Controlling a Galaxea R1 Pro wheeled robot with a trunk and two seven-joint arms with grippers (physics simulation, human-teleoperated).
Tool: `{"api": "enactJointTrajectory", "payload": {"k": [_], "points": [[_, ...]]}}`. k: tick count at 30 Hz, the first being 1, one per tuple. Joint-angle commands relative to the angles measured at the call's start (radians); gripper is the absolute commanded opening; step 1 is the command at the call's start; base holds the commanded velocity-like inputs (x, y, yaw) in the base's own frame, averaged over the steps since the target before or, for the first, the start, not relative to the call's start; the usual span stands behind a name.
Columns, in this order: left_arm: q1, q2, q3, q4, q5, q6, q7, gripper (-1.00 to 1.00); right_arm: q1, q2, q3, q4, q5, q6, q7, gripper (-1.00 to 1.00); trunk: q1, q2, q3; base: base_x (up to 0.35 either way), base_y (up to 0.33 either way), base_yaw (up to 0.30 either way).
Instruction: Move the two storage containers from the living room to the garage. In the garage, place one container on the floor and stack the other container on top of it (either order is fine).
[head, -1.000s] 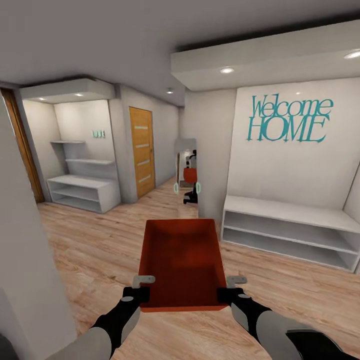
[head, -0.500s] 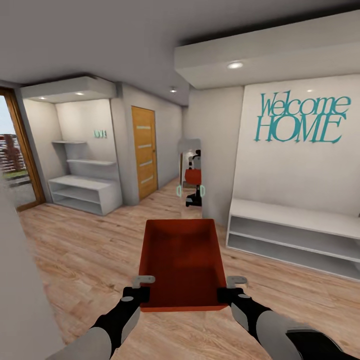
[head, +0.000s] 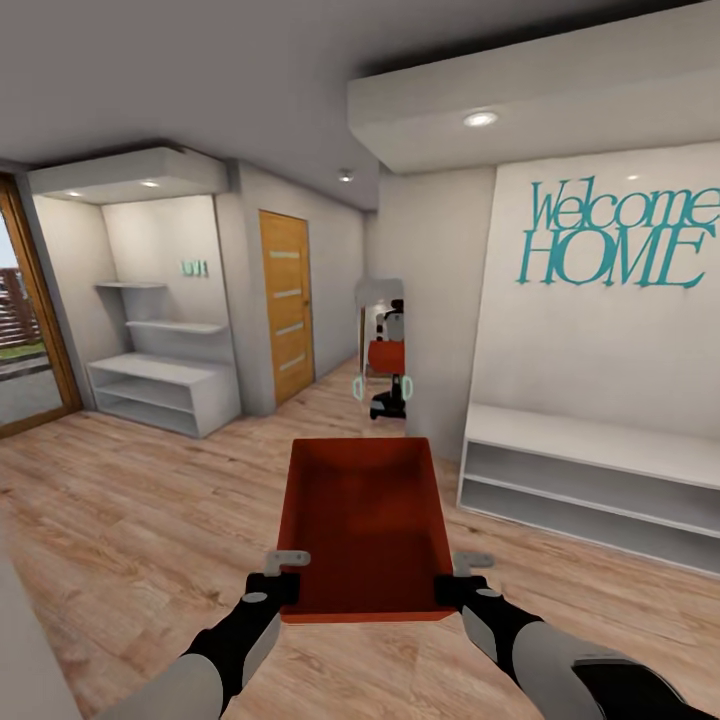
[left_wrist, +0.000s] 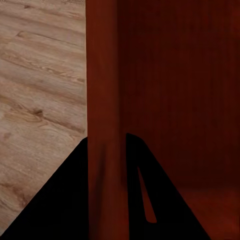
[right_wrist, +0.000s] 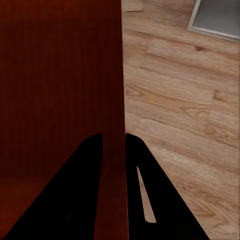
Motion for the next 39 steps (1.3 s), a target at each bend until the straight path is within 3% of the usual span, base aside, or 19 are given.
{"api": "enactJointTrajectory", "payload": {"k": [1, 20, 39], "points": [[0.0, 0.001, 0.011, -0.003, -0.011, 0.005, 0.07, -1.0, 0.0, 0.001, -0.028, 0.002, 0.002, -0.003, 0.004, -1.0, 0.001, -0.001, 0.0, 0.322, 0.0, 0.0], [0.0, 0.001, 0.011, -0.003, -0.011, 0.005, 0.07, -1.0, 0.0, -0.001, -0.029, 0.002, 0.002, 0.002, 0.004, -1.0, 0.001, -0.001, 0.0, 0.322, 0.0, 0.01], [0.0, 0.001, 0.011, -0.003, -0.011, 0.005, 0.07, -1.0, 0.0, -0.004, -0.03, 0.001, 0.003, 0.002, 0.005, -1.0, 0.001, -0.001, 0.0, 0.322, 0.0, 0.25]]}}
